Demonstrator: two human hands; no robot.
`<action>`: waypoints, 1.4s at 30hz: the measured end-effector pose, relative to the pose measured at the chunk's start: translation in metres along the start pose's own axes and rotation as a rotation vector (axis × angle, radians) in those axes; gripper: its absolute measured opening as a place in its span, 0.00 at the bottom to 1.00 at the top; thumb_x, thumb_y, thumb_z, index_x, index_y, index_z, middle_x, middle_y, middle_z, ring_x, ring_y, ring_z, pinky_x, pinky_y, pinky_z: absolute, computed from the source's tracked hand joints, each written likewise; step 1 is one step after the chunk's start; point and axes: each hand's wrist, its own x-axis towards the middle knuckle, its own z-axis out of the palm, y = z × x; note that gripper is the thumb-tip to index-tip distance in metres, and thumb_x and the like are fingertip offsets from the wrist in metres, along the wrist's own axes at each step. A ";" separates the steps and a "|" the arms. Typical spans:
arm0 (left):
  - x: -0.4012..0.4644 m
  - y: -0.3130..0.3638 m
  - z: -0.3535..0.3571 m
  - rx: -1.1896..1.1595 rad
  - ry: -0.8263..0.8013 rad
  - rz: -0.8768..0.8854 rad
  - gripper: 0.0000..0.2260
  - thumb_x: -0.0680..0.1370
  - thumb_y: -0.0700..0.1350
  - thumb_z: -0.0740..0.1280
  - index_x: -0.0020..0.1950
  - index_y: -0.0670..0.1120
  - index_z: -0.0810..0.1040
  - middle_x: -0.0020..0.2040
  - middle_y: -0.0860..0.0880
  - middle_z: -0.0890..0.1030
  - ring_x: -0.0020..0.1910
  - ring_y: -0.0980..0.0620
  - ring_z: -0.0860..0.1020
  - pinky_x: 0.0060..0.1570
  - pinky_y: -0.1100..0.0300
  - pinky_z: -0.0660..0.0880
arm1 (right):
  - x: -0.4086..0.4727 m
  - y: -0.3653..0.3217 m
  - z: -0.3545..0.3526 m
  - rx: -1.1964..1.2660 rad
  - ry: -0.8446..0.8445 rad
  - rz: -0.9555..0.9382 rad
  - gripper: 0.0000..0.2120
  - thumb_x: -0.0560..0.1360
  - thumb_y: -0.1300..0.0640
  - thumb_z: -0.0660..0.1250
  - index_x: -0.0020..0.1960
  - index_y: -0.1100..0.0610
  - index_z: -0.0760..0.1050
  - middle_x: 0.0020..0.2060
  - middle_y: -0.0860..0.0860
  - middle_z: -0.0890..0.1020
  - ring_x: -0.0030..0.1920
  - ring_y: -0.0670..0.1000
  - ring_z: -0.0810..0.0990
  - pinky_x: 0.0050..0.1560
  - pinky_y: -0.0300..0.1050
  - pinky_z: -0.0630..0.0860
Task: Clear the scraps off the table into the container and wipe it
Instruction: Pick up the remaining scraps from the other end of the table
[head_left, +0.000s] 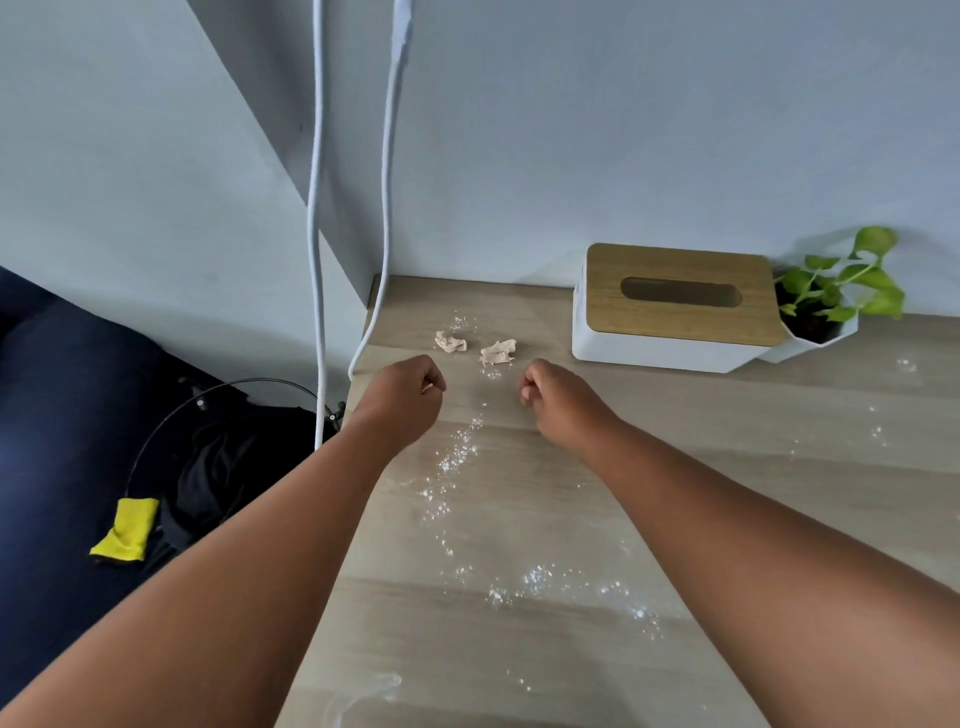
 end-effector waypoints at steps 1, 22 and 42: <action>0.003 0.000 0.001 0.007 0.013 0.012 0.09 0.75 0.45 0.60 0.41 0.55 0.79 0.34 0.56 0.80 0.31 0.55 0.77 0.28 0.63 0.69 | 0.003 0.000 0.000 -0.034 0.008 -0.019 0.04 0.84 0.60 0.59 0.50 0.56 0.70 0.51 0.54 0.81 0.52 0.57 0.80 0.50 0.50 0.75; 0.065 0.003 0.014 0.398 0.079 0.278 0.11 0.82 0.53 0.62 0.62 0.51 0.70 0.51 0.46 0.83 0.48 0.40 0.81 0.39 0.55 0.71 | 0.062 -0.001 0.014 -0.344 0.167 -0.124 0.16 0.82 0.52 0.64 0.68 0.53 0.71 0.57 0.58 0.76 0.54 0.63 0.79 0.45 0.54 0.79; 0.033 0.009 0.003 0.345 0.035 0.190 0.05 0.82 0.46 0.60 0.54 0.48 0.65 0.41 0.49 0.76 0.39 0.44 0.75 0.38 0.56 0.70 | 0.033 -0.017 0.011 -0.213 0.237 -0.011 0.11 0.79 0.67 0.58 0.60 0.58 0.67 0.52 0.57 0.79 0.40 0.58 0.74 0.37 0.49 0.69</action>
